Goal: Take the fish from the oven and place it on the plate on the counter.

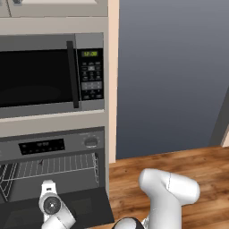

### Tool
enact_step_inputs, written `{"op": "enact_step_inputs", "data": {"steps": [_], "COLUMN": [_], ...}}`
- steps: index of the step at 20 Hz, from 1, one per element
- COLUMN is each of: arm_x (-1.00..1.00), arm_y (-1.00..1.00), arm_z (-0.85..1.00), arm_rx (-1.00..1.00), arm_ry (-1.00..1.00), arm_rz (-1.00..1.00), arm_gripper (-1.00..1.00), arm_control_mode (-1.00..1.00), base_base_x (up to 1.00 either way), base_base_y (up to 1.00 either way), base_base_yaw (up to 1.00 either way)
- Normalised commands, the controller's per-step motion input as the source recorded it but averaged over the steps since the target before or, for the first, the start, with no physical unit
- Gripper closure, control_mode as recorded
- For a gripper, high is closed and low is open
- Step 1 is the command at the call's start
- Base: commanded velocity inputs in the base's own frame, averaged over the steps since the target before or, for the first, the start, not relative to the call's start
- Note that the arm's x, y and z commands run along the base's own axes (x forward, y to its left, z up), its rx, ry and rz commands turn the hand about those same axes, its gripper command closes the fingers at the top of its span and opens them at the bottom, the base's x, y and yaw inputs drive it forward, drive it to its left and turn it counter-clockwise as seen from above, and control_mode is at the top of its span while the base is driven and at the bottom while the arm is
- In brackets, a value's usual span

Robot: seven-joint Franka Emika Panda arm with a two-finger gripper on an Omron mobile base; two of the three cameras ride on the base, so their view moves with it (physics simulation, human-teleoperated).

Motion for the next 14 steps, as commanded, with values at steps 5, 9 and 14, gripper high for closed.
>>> {"op": "enact_step_inputs", "data": {"steps": [5,9,14], "arm_x": [0.04,0.04,0.26], "arm_y": [0.07,0.04,0.02], "arm_z": [-0.03,0.00,-0.21], "arm_rx": [-0.27,-0.28,-0.18], "arm_ry": [0.00,0.00,-0.12], "arm_rz": [-0.03,-0.09,-0.04], "arm_gripper": [-1.00,-1.00,-1.00], "arm_control_mode": [-1.00,-1.00,-1.00], "base_base_x": [0.00,0.00,0.00], "base_base_y": [0.00,0.00,0.00], "base_base_yaw": [0.00,0.00,0.00]}}
